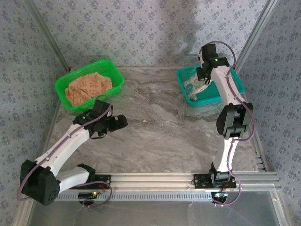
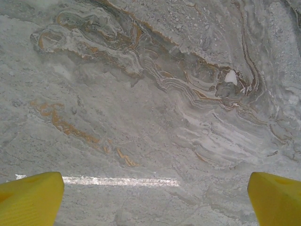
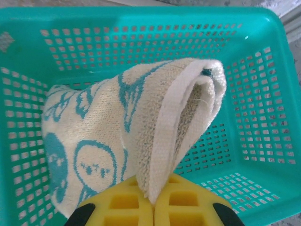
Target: Fold and stack the towels
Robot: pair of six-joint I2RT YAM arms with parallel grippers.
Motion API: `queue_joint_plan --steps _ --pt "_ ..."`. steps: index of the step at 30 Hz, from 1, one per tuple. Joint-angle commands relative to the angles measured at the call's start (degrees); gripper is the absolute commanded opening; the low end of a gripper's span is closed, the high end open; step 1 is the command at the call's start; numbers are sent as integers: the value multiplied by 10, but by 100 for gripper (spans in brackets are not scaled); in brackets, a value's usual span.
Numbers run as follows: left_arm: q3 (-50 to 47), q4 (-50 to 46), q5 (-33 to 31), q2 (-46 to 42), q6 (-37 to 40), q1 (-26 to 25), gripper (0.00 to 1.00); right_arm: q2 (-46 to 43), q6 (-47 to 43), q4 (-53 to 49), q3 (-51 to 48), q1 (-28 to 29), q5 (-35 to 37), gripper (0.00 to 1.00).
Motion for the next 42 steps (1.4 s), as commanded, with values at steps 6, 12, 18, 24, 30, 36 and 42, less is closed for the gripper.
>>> queue_joint_plan --steps 6,12,18,24,30,36,42 --pt "24 6 -8 14 -5 5 100 58 -12 18 46 -67 -15 0" --pt "32 -5 -7 17 -4 6 100 115 -9 11 101 -110 -9 35" --pt "39 -11 -4 21 -2 7 100 118 -11 43 107 -122 15 52" --pt "35 -13 -6 20 4 10 100 93 13 54 54 -96 -47 44" --pt "32 -11 -2 21 5 13 100 78 48 83 -49 -54 -92 37" --pt "31 1 14 22 11 14 91 100 77 69 -72 -53 -119 23" --pt "55 73 59 72 3 4 66 108 93 71 -81 -75 -127 17"
